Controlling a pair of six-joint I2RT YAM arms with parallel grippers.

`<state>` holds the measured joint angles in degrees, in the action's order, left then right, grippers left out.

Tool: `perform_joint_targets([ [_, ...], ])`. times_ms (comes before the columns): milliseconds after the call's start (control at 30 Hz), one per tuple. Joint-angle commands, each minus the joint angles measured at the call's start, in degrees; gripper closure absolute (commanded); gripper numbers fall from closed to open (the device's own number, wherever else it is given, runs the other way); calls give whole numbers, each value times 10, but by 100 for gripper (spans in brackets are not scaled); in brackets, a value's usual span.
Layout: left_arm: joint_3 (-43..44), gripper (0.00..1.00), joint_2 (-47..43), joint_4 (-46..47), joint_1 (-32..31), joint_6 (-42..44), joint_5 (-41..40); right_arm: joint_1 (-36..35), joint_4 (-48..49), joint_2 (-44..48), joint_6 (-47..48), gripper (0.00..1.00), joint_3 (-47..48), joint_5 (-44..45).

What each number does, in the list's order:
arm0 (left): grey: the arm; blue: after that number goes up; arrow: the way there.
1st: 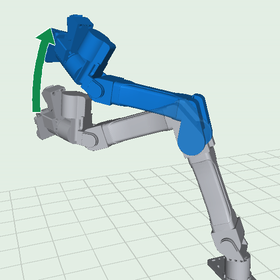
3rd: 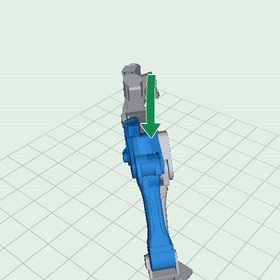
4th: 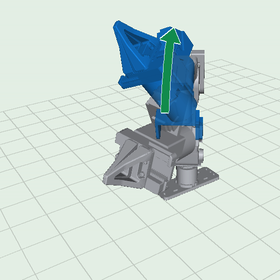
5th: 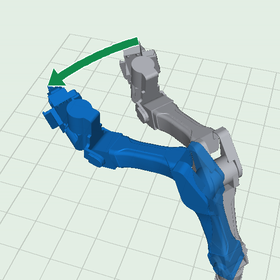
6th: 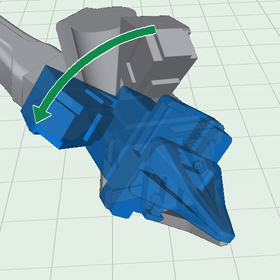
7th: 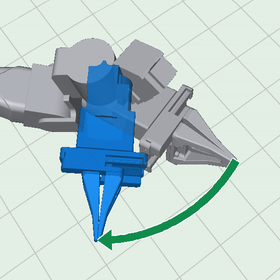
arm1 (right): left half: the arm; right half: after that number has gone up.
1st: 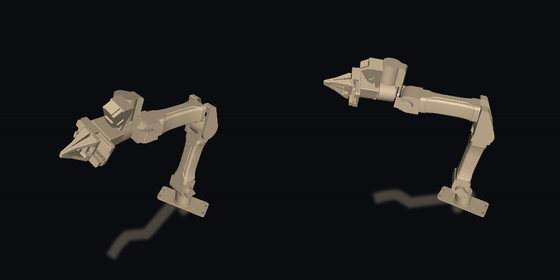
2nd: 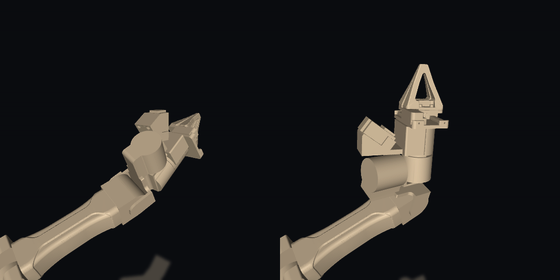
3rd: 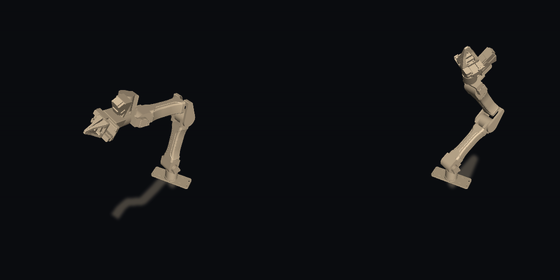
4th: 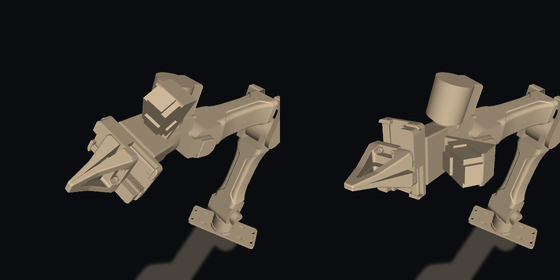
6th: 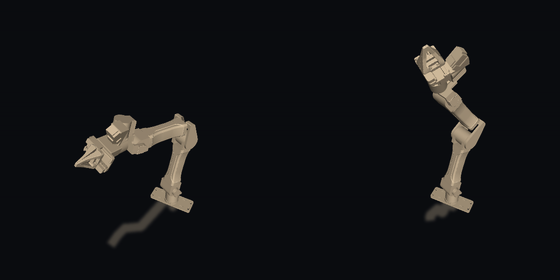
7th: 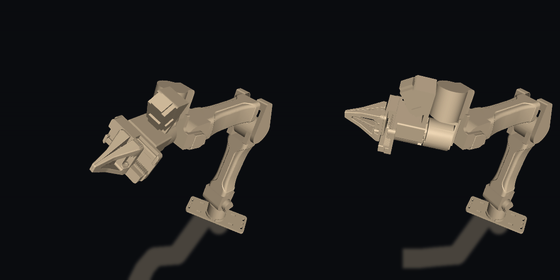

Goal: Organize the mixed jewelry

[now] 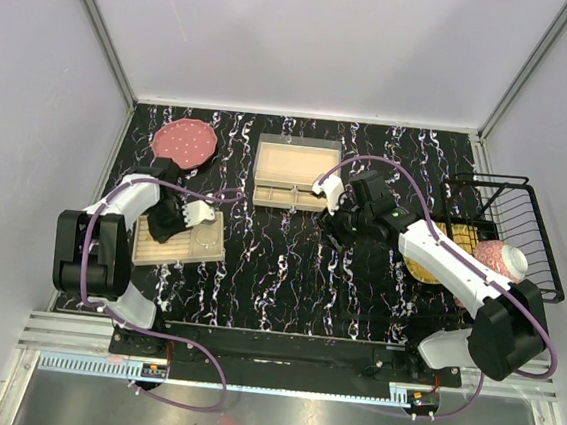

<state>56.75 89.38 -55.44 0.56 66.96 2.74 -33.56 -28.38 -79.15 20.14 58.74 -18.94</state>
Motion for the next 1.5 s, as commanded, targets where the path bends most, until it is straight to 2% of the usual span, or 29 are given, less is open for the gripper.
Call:
perform_joint_targets([
  [0,15,100,8,14,-3,-9,-1,3,4,0,6,46,23,4],
  [533,13,100,25,24,-21,-15,-5,3,2,-5,9,46,23,2],
  [1300,-43,100,47,75,-23,-16,-21,3,0,-11,7,46,25,5],
  [1467,-45,91,40,82,-23,-24,-20,3,-2,-12,5,46,27,6],
])
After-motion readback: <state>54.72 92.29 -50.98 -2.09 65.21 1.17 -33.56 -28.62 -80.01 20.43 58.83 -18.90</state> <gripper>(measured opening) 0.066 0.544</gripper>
